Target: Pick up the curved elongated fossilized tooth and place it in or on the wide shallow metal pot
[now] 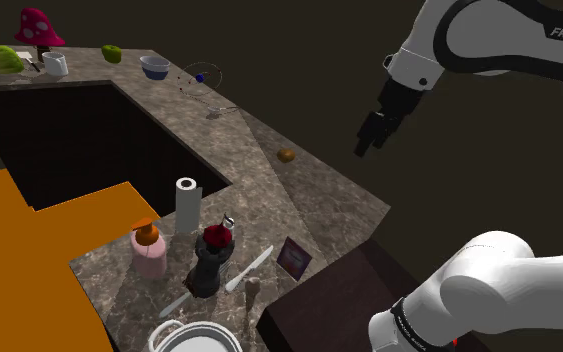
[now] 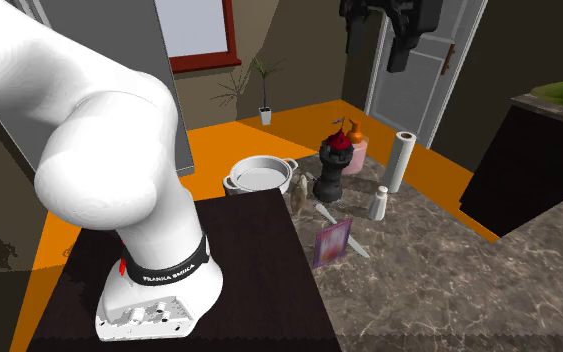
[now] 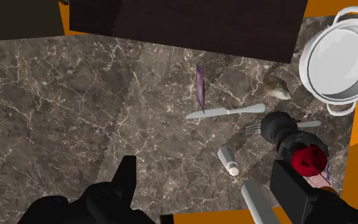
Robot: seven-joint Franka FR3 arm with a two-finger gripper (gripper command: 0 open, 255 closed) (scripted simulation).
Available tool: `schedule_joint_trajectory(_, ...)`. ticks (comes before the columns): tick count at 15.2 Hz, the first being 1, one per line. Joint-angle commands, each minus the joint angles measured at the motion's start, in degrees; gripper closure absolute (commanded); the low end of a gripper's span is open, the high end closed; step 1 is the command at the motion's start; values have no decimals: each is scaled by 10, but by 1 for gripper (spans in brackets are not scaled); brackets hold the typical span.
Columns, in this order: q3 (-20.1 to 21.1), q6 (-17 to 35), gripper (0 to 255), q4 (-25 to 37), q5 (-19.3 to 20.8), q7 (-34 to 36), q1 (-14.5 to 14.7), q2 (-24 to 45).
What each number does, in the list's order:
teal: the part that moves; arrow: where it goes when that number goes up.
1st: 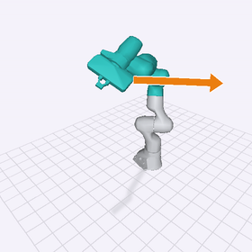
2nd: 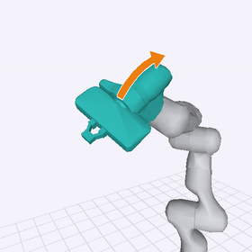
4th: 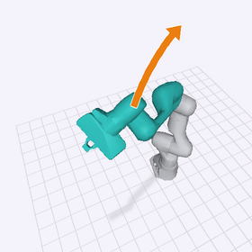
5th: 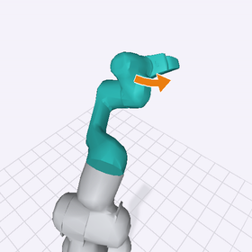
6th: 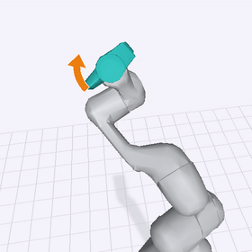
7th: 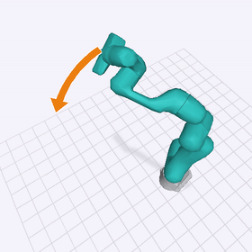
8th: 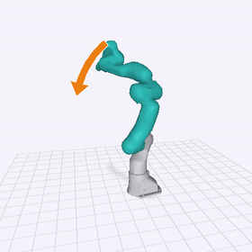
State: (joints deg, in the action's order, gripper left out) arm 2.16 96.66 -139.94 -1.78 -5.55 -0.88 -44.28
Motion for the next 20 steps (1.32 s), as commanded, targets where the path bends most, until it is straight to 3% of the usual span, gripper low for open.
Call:
schedule_joint_trajectory(1, 0, 0, 0, 0, 0, 0, 0, 0)
schedule_joint_trajectory(11, 88, 165, 0, -157, -73, 117, 29, 4)
schedule_joint_trajectory(20, 188, 361, 0, -228, -147, 227, 63, 121)
